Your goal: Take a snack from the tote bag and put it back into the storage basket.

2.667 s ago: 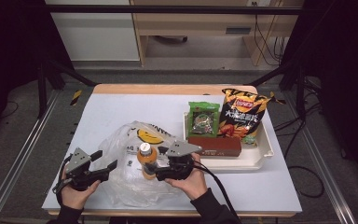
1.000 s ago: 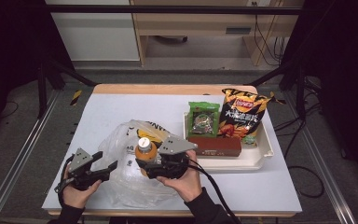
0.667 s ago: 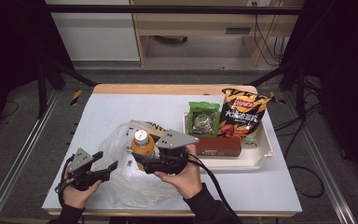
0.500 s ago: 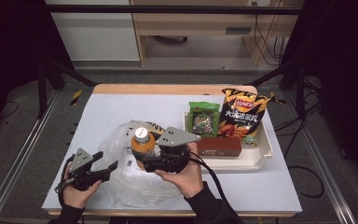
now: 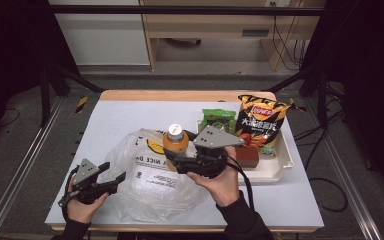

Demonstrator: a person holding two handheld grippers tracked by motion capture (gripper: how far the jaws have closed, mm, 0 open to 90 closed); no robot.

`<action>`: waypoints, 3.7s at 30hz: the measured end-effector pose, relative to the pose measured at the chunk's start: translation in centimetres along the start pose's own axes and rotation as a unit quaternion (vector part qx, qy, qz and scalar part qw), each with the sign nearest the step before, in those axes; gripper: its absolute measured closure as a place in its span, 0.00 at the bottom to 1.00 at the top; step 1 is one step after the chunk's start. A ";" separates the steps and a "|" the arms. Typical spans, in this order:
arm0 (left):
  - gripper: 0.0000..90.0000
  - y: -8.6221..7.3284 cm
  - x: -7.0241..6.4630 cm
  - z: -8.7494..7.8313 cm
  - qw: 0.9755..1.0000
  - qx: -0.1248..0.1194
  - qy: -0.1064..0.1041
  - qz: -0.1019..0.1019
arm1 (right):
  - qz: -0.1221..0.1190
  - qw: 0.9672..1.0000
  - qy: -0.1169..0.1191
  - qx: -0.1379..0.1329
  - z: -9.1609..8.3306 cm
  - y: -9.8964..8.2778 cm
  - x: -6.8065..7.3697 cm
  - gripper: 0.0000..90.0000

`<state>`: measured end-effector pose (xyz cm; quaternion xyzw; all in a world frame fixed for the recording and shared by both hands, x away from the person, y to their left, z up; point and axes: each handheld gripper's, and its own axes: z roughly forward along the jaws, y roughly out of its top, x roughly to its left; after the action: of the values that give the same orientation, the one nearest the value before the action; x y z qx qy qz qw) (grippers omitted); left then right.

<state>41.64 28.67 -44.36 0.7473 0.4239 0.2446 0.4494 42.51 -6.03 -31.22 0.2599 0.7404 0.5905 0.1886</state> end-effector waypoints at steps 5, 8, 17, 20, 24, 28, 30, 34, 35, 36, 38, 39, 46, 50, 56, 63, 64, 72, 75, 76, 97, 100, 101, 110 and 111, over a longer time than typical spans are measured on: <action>0.31 0.0 0.0 0.0 1.000 -0.002 0.000 -0.001 | 0.005 1.000 -0.025 -0.004 -1.7 0.1 -1.3 0.34; 0.31 0.1 0.0 -0.1 1.000 -0.002 0.000 -0.001 | 0.007 0.999 -0.043 -0.005 -2.6 0.0 -2.2 0.34; 0.30 0.4 0.0 -0.6 1.000 -0.011 0.001 -0.003 | 0.020 0.996 -0.083 -0.005 -5.2 -1.1 -4.6 0.34; 0.30 0.6 0.0 -0.9 1.000 -0.015 0.001 -0.006 | 0.025 0.995 -0.093 -0.006 -6.0 -1.5 -5.2 0.34; 0.30 0.9 0.3 -1.4 1.000 -0.025 0.001 -0.010 | 0.031 0.994 -0.106 -0.009 -7.2 -2.1 -6.1 0.34; 0.29 1.0 0.6 -2.0 0.999 -0.033 0.003 -0.017 | 0.036 0.992 -0.121 -0.008 -8.3 -2.7 -6.9 0.34; 0.28 1.1 0.8 -2.2 0.999 -0.034 0.005 -0.019 | 0.040 0.991 -0.129 -0.007 -9.0 -3.1 -7.4 0.34; 0.27 1.2 1.1 -2.5 0.999 -0.034 0.006 -0.022 | 0.047 0.988 -0.145 -0.005 -10.2 -3.9 -8.3 0.34; 0.27 1.2 1.2 -2.5 0.999 -0.034 0.006 -0.023 | 0.047 0.988 -0.150 -0.008 -10.5 -4.1 -8.5 0.34; 0.27 1.2 1.3 -2.5 0.999 -0.033 0.007 -0.022 | 0.048 0.987 -0.155 -0.007 -10.7 -4.3 -8.7 0.34; 0.27 1.3 1.4 -2.6 0.999 -0.035 0.007 -0.025 | 0.048 0.986 -0.161 -0.005 -11.2 -4.6 -9.0 0.34; 0.27 1.3 1.4 -2.7 0.999 -0.035 0.007 -0.025 | 0.051 0.985 -0.164 -0.007 -11.5 -4.8 -9.2 0.34; 0.26 1.3 1.4 -2.6 0.999 -0.032 0.008 -0.023 | 0.056 0.980 -0.193 -0.003 -13.1 -5.9 -10.5 0.34; 0.26 1.3 1.4 -2.6 0.999 -0.031 0.009 -0.023 | 0.065 0.977 -0.203 -0.004 -13.9 -6.4 -11.3 0.34; 0.26 1.3 1.3 -2.5 0.999 -0.029 0.009 -0.022 | 0.072 0.972 -0.223 0.003 -14.9 -7.3 -12.5 0.34; 0.26 1.2 1.3 -2.4 0.999 -0.025 0.010 -0.019 | 0.081 0.967 -0.242 0.005 -15.6 -8.6 -14.3 0.34; 0.26 1.2 1.2 -2.4 0.999 -0.025 0.010 -0.020 | 0.082 0.967 -0.243 0.005 -15.6 -8.7 -14.5 0.34; 0.26 1.2 1.3 -2.4 0.999 -0.026 0.010 -0.020 | 0.096 0.961 -0.257 0.022 -15.6 -10.4 -16.2 0.34; 0.26 1.2 1.3 -2.4 0.999 -0.026 0.010 -0.020 | 0.105 0.960 -0.259 0.030 -15.4 -11.2 -16.6 0.34; 0.26 1.2 1.3 -2.4 0.999 -0.026 0.010 -0.020 | 0.107 0.959 -0.260 0.031 -15.4 -11.4 -16.7 0.34; 0.26 1.1 1.2 -2.1 1.000 -0.020 0.010 -0.020 | 0.115 0.953 -0.272 0.069 -14.9 -14.8 -17.6 0.34; 0.26 1.0 1.2 -2.0 1.000 -0.019 0.010 -0.020 | 0.115 0.953 -0.272 0.068 -14.9 -14.8 -17.7 0.34; 0.26 1.0 1.2 -2.0 1.000 -0.019 0.010 -0.020 | 0.115 0.953 -0.272 0.065 -14.8 -14.9 -17.7 0.33; 0.24 1.1 1.3 -2.1 1.000 -0.021 0.008 -0.021 | 0.106 0.951 -0.287 0.040 -15.5 -15.1 -16.8 0.20; 0.24 1.1 1.4 -2.1 1.000 -0.020 0.008 -0.022 | 0.103 0.951 -0.290 0.038 -15.7 -15.0 -16.6 0.19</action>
<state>41.22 30.54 -42.45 0.7269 0.4384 0.2490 0.4663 44.06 -30.84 -42.61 0.5017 0.6450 0.4775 0.3228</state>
